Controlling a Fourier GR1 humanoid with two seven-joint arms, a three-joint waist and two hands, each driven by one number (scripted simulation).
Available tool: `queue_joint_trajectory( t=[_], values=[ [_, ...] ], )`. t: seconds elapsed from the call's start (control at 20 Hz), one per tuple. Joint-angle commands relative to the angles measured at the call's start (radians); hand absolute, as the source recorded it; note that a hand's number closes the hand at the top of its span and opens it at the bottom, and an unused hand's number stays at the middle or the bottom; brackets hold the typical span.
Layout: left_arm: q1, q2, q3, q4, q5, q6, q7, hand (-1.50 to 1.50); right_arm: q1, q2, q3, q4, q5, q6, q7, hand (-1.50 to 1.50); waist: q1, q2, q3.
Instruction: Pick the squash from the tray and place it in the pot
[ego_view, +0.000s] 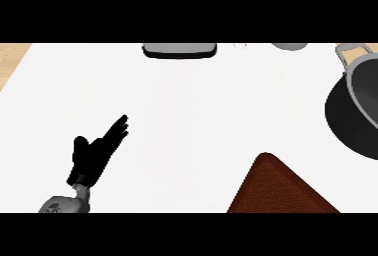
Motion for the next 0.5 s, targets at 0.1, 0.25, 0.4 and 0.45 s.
queue_joint_trajectory(
  t=[0.1, 0.25, 0.4, 0.45],
  values=[
    [-0.017, -0.026, -0.003, 0.0, -0.02, 0.018, 0.021, 0.0, -0.029, -0.106, 0.005, -0.176, 0.126, -0.018, 0.315, 1.5, 0.005, 0.001, 0.0],
    [-0.041, -0.008, 0.029, 0.051, -0.01, -0.003, -0.009, 0.0, -0.118, -0.203, 0.014, -0.239, 0.16, 0.008, 0.5, 1.5, 0.008, 0.003, 0.0],
    [0.005, -0.005, 0.011, 0.01, -0.014, -0.025, -0.027, 0.0, -0.176, -0.259, 0.071, -0.222, 0.221, 0.066, 0.607, 1.5, 0.013, 0.002, 0.0],
    [-0.053, -0.027, 0.005, 0.042, -0.027, -0.007, -0.011, 0.0, -0.288, -0.307, 0.098, -0.125, 0.226, 0.075, 0.633, 1.5, 0.02, 0.004, 0.001]
  ],
)
